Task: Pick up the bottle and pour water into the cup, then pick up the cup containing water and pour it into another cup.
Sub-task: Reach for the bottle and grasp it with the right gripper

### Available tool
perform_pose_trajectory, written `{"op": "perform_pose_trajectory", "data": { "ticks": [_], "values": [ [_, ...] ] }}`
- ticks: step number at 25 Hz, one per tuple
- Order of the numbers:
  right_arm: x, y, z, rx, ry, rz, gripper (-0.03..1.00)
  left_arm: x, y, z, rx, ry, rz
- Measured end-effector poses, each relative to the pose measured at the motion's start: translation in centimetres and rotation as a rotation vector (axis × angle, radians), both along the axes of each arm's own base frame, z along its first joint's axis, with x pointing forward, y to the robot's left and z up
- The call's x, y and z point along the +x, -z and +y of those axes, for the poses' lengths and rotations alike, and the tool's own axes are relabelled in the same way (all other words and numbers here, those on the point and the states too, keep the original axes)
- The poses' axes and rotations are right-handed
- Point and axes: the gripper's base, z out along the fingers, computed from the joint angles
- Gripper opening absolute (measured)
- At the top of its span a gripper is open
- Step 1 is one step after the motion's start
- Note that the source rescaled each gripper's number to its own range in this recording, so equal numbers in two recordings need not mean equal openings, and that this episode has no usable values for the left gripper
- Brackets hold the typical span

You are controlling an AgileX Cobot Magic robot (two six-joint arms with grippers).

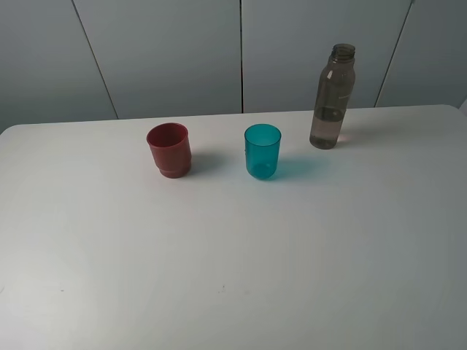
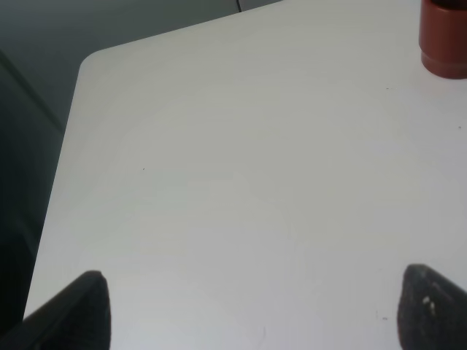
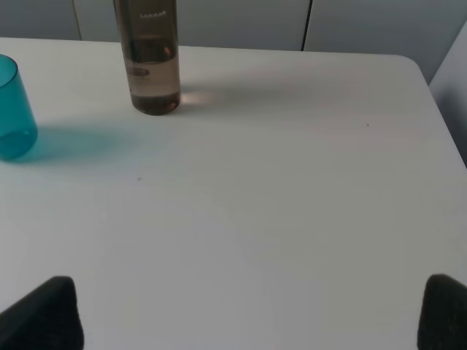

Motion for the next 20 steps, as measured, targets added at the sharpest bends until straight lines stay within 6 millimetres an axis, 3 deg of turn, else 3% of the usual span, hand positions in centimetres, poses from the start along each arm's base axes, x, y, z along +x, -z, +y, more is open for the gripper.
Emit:
{"op": "perform_pose_trajectory", "data": {
  "ticks": [20],
  "values": [
    [0.0,0.0,0.0,0.0,0.0,0.0,1.0,0.0,0.0,0.0,0.0,0.0,0.0]
  ]
}}
